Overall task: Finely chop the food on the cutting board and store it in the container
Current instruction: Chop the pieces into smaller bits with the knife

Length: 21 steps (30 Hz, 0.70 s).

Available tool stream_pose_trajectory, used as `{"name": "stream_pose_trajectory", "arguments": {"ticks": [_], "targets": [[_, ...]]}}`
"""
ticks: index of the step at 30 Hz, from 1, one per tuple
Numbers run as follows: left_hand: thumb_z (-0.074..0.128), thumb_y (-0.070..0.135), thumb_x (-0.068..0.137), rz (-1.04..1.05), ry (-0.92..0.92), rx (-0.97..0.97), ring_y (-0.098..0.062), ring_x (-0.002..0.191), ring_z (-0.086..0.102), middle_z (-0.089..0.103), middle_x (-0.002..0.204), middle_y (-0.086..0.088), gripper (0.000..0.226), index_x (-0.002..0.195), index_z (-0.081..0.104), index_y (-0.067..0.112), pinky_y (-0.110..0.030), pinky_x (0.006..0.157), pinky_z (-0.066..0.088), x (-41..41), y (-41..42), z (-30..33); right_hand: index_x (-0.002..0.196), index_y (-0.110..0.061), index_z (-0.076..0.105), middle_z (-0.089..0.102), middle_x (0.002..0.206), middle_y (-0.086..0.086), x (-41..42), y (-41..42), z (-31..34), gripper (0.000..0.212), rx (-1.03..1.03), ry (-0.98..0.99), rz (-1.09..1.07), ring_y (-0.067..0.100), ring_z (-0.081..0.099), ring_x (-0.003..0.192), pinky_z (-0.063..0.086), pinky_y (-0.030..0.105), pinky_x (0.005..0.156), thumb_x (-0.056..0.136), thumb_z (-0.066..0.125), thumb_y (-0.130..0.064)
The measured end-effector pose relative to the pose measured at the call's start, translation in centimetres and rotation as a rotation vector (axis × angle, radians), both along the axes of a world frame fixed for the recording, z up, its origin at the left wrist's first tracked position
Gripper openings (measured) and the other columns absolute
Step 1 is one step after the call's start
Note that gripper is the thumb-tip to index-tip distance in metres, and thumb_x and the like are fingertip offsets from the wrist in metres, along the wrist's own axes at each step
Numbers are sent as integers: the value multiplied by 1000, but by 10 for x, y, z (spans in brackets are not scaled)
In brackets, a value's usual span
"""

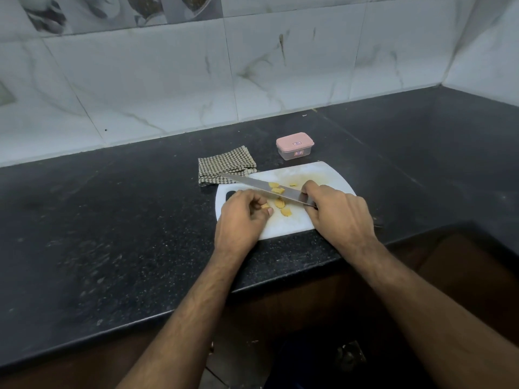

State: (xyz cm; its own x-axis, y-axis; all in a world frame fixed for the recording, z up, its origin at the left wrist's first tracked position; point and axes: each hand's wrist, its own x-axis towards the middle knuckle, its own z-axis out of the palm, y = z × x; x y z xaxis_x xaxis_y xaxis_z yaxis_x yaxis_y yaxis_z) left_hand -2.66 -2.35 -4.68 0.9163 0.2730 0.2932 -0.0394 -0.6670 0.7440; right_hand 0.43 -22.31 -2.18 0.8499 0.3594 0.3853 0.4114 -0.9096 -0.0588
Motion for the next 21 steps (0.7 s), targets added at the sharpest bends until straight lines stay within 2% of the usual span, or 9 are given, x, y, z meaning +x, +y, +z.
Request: {"name": "stream_pose_trajectory", "arguments": {"ticks": [5,9,14,17,19,21], "targets": [[82,26,86,-11,-12,-30,-7,80,65,69,85,11,15,96,71,27,-36,79,59,-2,-1,3,111,-31,47,60,88,-7,0,-2,-2,11,-2,-12,11,24,60,68,47,34,58,101,46,-36],[85,30,83,-12,-22,-23,-7,81,65,69,86,11,21,99,72,25,-38,79,59,-4,-4,5,112,-31,47,57,88,-7,0,-3,-1,11,-11,-27,-6,22,51,64,40,32,56,102,46,-36],[76,42,89,76,-258,78,-11,81,58,64,85,10,22,86,66,22,-39,71,53,-11,-5,9,112,-28,49,55,88,-7,-3,-1,3,12,-3,-35,-6,20,44,61,36,31,54,102,50,-33],[65,49,94,99,-346,222,-15,98,54,59,103,5,31,101,69,19,-42,84,49,-12,-6,8,114,-27,49,57,90,-7,-4,-3,2,17,0,-65,12,19,46,62,37,30,51,99,56,-32],[61,52,95,58,-304,260,-16,118,52,58,123,2,44,121,71,18,-42,99,44,-11,-6,7,116,-26,51,58,88,-6,-4,-4,-2,27,-13,-117,8,19,54,61,34,28,45,94,65,-29],[63,49,97,-7,-230,248,-17,137,43,52,146,-1,51,136,66,17,-43,112,30,-10,-7,8,115,-25,54,58,83,-6,-2,-4,-4,38,-16,-150,2,17,58,57,26,24,41,84,76,-25]]}}
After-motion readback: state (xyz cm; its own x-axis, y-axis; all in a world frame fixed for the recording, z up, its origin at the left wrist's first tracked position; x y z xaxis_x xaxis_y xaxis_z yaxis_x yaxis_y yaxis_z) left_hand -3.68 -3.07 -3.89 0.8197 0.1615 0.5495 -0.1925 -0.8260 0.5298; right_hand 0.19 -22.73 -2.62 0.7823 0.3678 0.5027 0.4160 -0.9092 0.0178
